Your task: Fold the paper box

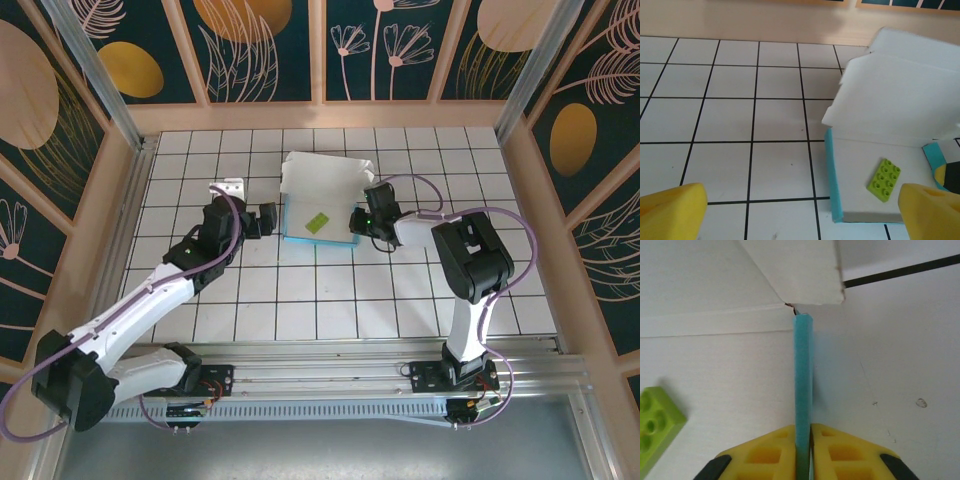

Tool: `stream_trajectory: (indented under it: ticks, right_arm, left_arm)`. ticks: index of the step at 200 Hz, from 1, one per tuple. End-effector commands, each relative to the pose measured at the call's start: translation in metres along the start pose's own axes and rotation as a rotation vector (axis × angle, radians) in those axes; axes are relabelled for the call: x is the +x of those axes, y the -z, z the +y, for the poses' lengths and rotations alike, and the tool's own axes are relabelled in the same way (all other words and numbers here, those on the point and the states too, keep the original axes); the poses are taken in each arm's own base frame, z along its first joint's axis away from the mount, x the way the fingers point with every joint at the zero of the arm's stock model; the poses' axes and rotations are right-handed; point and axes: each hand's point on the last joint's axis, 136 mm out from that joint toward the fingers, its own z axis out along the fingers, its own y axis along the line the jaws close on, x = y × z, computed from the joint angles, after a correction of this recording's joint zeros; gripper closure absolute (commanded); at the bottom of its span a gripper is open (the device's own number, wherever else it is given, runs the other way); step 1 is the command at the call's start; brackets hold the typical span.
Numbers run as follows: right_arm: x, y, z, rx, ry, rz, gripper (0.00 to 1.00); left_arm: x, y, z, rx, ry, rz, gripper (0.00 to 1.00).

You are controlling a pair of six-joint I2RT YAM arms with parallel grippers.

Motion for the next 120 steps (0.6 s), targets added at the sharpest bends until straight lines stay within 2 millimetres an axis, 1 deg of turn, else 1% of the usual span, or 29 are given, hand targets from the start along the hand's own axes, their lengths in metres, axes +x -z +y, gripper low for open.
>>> stream_trajectory:
  ticks: [1, 17, 26, 43, 61, 67, 83, 96, 105, 120]
  right_arm:
    - [-0.005, -0.003, 0.002, 0.022, 0.012, -0.013, 0.79]
    - [-0.007, 0.0, 0.004, 0.027, 0.02, -0.018, 0.69]
    - [-0.008, 0.004, 0.007, 0.03, 0.021, -0.018, 0.68]
    - [-0.013, 0.017, 0.016, 0.017, 0.013, -0.026, 0.66]
    - [-0.019, 0.04, 0.027, -0.014, 0.005, -0.057, 0.63]
    - [-0.023, 0.051, 0.031, -0.03, 0.005, -0.076, 0.61]
    - [-0.032, 0.078, 0.038, -0.049, 0.026, -0.114, 0.53]
    - [-0.042, 0.099, 0.042, -0.06, 0.077, -0.158, 0.46]
    - [-0.052, 0.112, 0.044, -0.062, 0.109, -0.193, 0.4]
    - [-0.066, 0.126, 0.044, -0.081, 0.153, -0.228, 0.3]
  left_arm:
    - [0.006, 0.004, 0.011, -0.029, 0.034, 0.005, 0.01]
    - [0.011, 0.004, 0.012, -0.028, 0.042, 0.013, 0.01]
    - [0.013, 0.004, 0.012, -0.027, 0.044, 0.016, 0.01]
    - [0.014, 0.004, 0.012, -0.02, 0.039, 0.02, 0.01]
    - [0.012, 0.005, 0.01, 0.001, 0.036, 0.024, 0.02]
    - [0.01, 0.005, 0.009, 0.009, 0.04, 0.021, 0.03]
    - [0.004, 0.003, 0.011, 0.031, 0.042, 0.016, 0.06]
    - [-0.002, 0.002, 0.009, 0.069, 0.021, -0.002, 0.01]
    - [-0.009, 0.001, 0.008, 0.109, 0.014, -0.014, 0.01]
    - [-0.02, -0.005, 0.005, 0.177, 0.019, -0.002, 0.01]
